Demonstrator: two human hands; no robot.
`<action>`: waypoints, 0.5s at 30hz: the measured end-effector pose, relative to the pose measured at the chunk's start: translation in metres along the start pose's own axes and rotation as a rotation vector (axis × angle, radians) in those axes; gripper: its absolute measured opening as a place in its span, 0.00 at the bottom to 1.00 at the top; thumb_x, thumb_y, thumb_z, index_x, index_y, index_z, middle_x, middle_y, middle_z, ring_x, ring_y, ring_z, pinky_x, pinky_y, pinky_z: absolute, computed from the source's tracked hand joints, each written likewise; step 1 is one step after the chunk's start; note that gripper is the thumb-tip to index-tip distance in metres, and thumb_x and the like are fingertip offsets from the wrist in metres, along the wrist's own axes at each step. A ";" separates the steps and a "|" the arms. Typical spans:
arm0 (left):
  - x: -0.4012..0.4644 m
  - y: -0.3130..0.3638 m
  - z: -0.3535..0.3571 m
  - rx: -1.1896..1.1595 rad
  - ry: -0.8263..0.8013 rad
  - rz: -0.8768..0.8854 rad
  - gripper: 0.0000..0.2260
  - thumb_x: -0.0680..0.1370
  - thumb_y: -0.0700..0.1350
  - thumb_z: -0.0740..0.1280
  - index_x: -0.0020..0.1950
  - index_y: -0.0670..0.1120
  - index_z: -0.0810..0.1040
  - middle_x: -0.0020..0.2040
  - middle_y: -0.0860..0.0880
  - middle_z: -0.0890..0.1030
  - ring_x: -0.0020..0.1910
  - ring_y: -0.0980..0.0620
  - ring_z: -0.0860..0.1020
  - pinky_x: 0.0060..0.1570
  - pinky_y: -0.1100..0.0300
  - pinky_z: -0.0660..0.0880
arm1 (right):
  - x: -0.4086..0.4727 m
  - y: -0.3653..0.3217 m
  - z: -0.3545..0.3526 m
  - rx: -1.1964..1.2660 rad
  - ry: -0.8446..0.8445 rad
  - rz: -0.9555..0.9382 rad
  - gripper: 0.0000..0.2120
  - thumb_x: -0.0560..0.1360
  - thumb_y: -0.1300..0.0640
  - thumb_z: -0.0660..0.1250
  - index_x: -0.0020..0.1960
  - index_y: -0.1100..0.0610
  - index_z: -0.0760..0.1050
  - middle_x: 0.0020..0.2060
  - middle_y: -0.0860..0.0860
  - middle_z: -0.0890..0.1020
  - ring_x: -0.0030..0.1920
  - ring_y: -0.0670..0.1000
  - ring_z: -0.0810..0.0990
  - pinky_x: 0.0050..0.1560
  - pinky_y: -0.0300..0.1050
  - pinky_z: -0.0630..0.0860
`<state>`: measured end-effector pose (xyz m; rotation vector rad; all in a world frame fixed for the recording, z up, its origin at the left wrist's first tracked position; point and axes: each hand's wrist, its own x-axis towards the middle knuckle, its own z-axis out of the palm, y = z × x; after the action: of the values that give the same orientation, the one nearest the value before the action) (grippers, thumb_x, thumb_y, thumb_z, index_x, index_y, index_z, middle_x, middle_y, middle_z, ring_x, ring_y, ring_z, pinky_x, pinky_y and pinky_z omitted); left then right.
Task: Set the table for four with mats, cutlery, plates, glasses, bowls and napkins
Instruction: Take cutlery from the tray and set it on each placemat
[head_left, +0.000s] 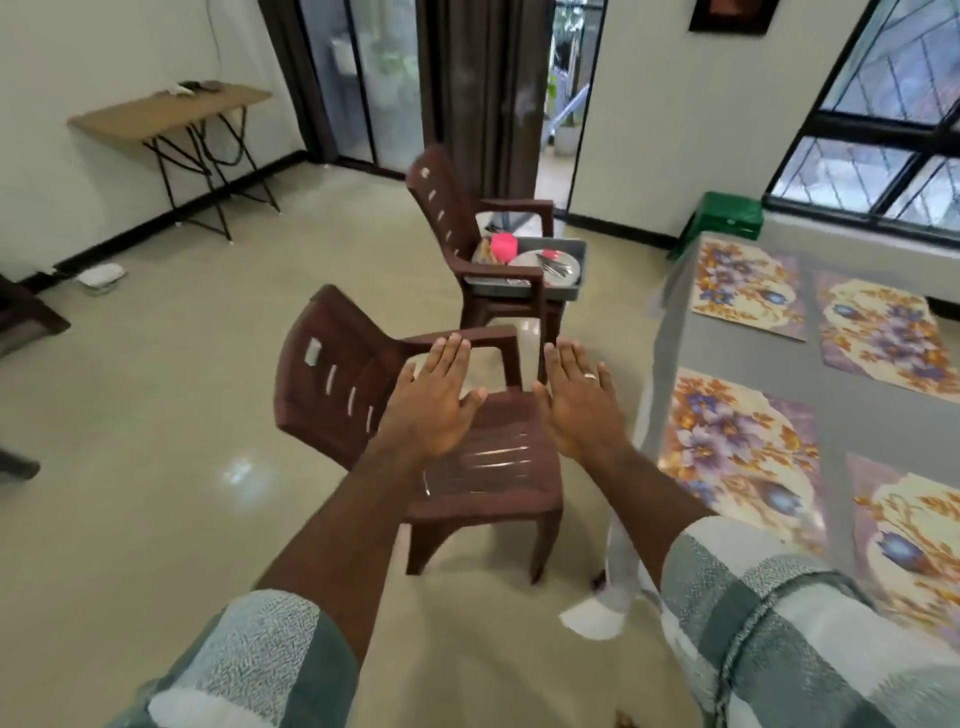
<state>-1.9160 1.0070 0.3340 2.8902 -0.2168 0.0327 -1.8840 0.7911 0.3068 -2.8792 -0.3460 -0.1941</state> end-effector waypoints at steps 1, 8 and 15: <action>-0.007 -0.025 -0.010 0.010 0.016 -0.003 0.30 0.85 0.59 0.48 0.83 0.48 0.43 0.83 0.51 0.44 0.81 0.53 0.42 0.79 0.46 0.44 | 0.004 -0.027 0.001 0.002 0.009 -0.010 0.29 0.85 0.43 0.47 0.82 0.54 0.50 0.82 0.52 0.52 0.81 0.53 0.47 0.79 0.61 0.49; -0.024 -0.173 -0.058 0.014 0.024 -0.086 0.30 0.85 0.59 0.49 0.83 0.47 0.45 0.83 0.50 0.46 0.81 0.52 0.43 0.79 0.45 0.46 | 0.062 -0.178 0.024 0.002 0.012 -0.084 0.29 0.84 0.43 0.47 0.82 0.54 0.51 0.81 0.50 0.53 0.81 0.52 0.48 0.79 0.60 0.48; 0.012 -0.327 -0.087 0.047 -0.025 -0.082 0.30 0.85 0.60 0.46 0.83 0.49 0.43 0.83 0.51 0.44 0.81 0.53 0.42 0.79 0.44 0.45 | 0.164 -0.297 0.087 0.011 -0.013 -0.117 0.30 0.84 0.41 0.45 0.81 0.54 0.53 0.81 0.52 0.56 0.81 0.53 0.51 0.78 0.62 0.51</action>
<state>-1.8552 1.3400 0.3410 2.9447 -0.1038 -0.0124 -1.7909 1.1284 0.3123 -2.8526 -0.5163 -0.1934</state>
